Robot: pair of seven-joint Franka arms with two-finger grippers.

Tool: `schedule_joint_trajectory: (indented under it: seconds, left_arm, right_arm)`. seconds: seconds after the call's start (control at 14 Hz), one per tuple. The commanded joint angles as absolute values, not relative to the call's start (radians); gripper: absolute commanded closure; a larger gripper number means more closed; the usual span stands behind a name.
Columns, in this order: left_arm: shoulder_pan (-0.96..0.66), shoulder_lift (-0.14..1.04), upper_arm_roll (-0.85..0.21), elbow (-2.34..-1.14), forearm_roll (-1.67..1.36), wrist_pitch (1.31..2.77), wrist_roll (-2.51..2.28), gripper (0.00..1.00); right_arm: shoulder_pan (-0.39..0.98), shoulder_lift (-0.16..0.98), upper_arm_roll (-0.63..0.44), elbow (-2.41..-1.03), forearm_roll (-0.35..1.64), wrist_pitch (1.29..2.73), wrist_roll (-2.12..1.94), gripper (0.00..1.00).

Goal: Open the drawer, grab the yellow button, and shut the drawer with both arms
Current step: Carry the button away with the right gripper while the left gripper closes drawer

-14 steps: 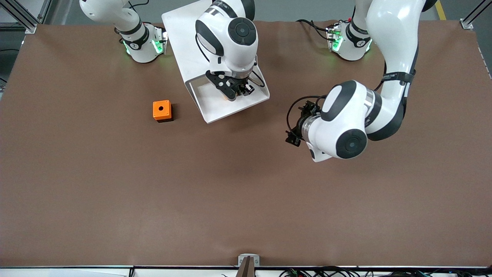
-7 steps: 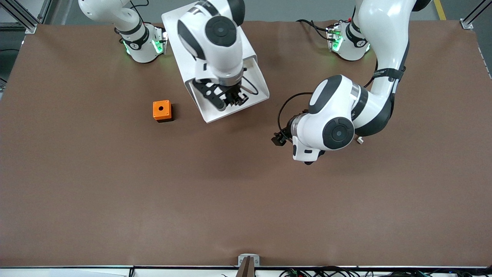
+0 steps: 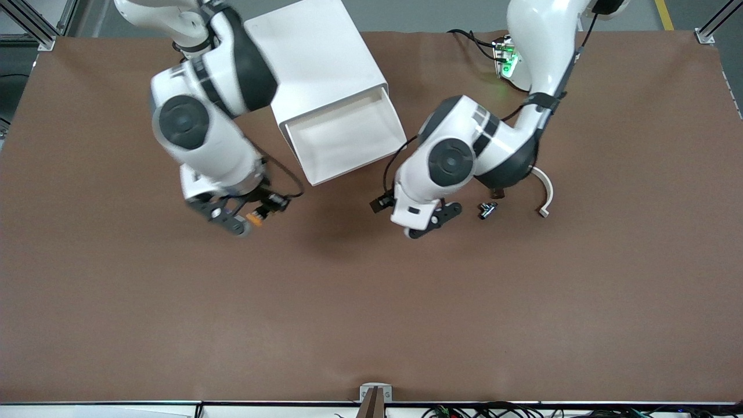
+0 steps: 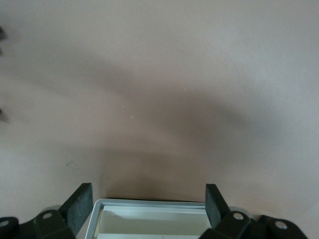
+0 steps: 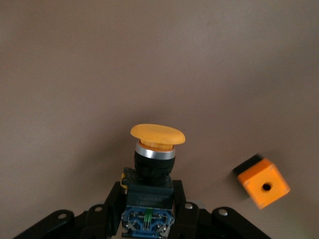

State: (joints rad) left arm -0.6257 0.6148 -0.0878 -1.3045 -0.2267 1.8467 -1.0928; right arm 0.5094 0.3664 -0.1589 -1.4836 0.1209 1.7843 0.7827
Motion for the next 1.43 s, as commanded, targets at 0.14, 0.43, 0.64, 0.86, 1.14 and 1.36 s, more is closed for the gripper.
schedule_joint_trajectory:
  seconds: [0.14,0.43,0.64,0.86,1.14,1.36]
  left_arm:
    - [-0.716,0.601,-0.092,-1.356,-0.155,1.888,-1.074,0.01]
    - [-0.785,0.601,-0.094,-1.361,-0.158,1.888,-1.097,0.01]
    - [-0.813,0.592,-0.122,-1.388,-0.166,1.885,-1.149,0.01]
    - [-0.813,0.592,-0.196,-1.410,-0.166,1.884,-1.222,0.01]
    - [-0.813,0.598,-0.255,-1.413,-0.173,1.884,-1.287,0.01]
    - [-0.815,0.603,-0.284,-1.414,-0.175,1.882,-1.334,0.00]
  right_arm:
    - [0.301,0.489,-0.141,-1.479,0.101,1.856,0.435,1.00]
    - [0.181,0.600,-0.141,-1.480,0.043,1.971,0.252,0.99]
    - [0.118,0.649,-0.141,-1.480,0.031,2.049,0.131,0.99]
    - [0.034,0.690,-0.141,-1.482,0.023,2.126,-0.018,0.98]
    - [0.000,0.736,-0.141,-1.491,0.020,2.209,-0.093,0.98]
    - [-0.018,0.779,-0.141,-1.506,0.023,2.290,-0.106,0.98]
